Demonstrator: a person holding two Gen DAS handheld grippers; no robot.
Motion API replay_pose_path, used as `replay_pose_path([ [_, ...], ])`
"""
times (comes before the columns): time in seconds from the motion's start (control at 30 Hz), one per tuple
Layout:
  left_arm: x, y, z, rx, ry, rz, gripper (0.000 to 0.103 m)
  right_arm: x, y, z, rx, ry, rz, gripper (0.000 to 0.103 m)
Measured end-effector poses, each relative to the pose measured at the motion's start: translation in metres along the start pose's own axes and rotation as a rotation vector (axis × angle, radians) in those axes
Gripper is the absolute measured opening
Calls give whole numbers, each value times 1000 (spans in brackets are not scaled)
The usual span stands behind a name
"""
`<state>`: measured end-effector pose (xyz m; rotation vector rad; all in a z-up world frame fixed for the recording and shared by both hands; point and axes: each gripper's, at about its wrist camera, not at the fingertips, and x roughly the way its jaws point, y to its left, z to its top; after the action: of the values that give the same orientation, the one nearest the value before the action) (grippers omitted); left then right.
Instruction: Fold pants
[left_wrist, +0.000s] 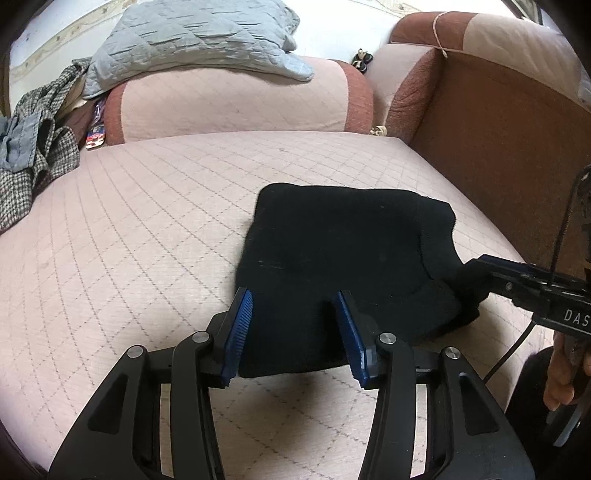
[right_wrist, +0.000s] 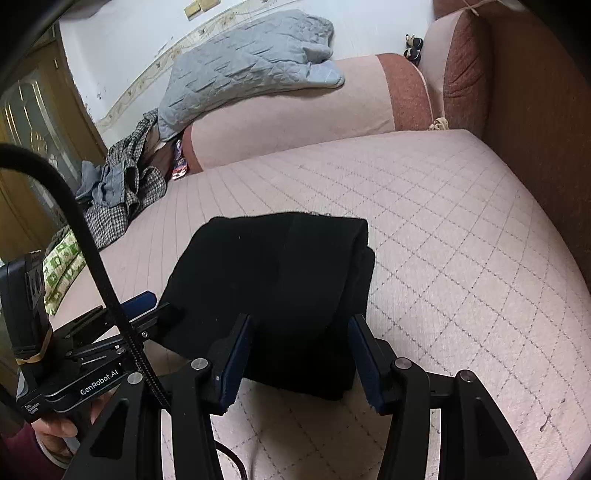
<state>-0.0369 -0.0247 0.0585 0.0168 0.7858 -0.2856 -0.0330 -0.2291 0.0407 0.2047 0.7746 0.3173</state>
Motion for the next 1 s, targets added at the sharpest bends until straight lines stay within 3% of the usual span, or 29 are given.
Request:
replay_pose_path([
  [0.4,-15,5,15,-42,-4,22,46,-2,-5,-4,-6,-94,74,55],
  [0.63,-18,-4,22,-44,1,21,47,1,-25,-6,49,-88,92,59],
  [0.7,-15,-5,23,-52,13,9,46,0,-25,-6,43,-91,88,65],
  [1.0,3,-6,24,-79,56,-25,46,6,-21,-6,14,-66,86,66],
])
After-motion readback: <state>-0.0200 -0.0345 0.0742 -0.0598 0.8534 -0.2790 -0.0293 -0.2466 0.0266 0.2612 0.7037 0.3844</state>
